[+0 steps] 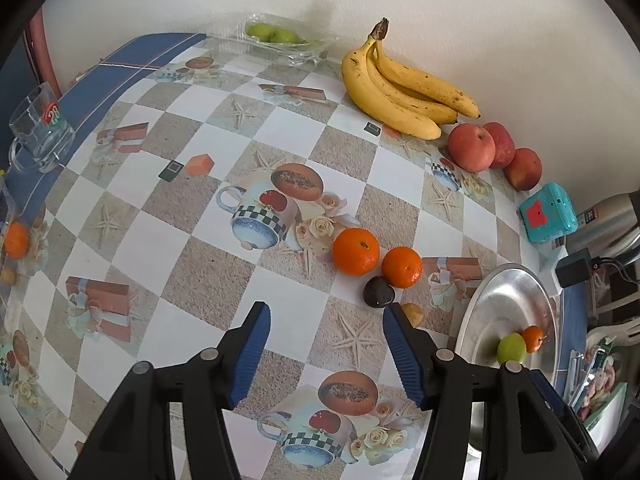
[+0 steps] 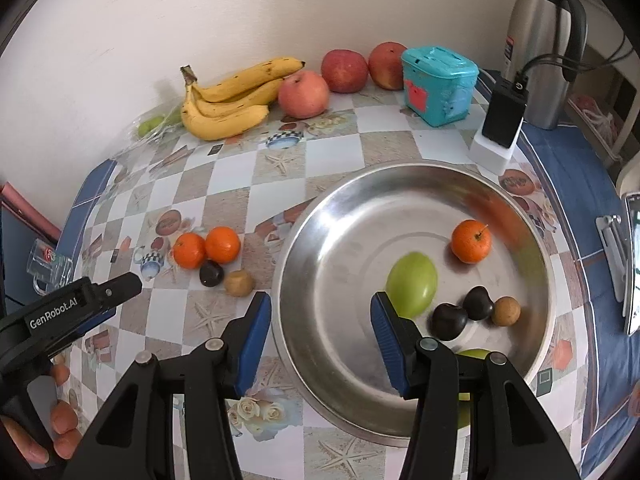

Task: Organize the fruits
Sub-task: 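Move both open tools back toward the remaining tangerines and plum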

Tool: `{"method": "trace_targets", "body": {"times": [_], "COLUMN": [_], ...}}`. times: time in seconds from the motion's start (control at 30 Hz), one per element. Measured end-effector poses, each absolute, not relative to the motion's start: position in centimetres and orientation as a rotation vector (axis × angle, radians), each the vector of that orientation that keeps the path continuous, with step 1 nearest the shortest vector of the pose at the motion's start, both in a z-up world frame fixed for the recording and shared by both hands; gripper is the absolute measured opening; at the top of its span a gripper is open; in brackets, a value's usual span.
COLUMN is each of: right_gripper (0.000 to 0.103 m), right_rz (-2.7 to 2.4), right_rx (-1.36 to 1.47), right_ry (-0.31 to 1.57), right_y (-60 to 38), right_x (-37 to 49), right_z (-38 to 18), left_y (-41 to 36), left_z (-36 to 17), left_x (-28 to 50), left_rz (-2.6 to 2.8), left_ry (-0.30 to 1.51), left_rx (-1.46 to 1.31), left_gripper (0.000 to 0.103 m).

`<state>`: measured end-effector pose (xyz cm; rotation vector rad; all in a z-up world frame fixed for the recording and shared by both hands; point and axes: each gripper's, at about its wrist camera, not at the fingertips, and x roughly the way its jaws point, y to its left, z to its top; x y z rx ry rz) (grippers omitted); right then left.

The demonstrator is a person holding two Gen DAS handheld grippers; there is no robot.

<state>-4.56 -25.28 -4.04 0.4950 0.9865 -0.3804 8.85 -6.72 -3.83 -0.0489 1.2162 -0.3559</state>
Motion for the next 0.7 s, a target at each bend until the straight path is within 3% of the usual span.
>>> {"method": "trace_targets", "body": {"times": [0.2,0.3,0.33,0.43,0.7], "right_gripper": [0.053,0.053,0.054,0.075,0.077], "right_rz": [-0.381,-0.385,-0.393,-0.400,-0.408], "right_rx": [0.484,0.482,0.474,0.462,0.420], "right_ry": [0.999,1.004,1.013,1.023,1.078], "right_y": [-25.1,-25.2,-25.2,-25.2,-25.0], "right_x": [-4.4,-4.4,-4.3,-4.3,-4.0], "right_z": [-4.3,-4.5,-4.8,-5.1,-6.6], "left_y": [-6.9,-6.9,-6.9,-6.7,-6.5], "left_z": [-4.0,-4.2,-4.3,-5.1,-6.6], "left_x": [8.7,8.8,8.8,8.9,9.1], "left_rz": [-0.356,-0.341,-0.334,-0.306,-0.267], "left_ry": [1.220,1.222,1.226,1.250,1.291], "left_rx": [-0.037,-0.024,-0.019,-0.003,0.014], "left_gripper": [0.064,0.071,0.079,0.101,0.103]}}
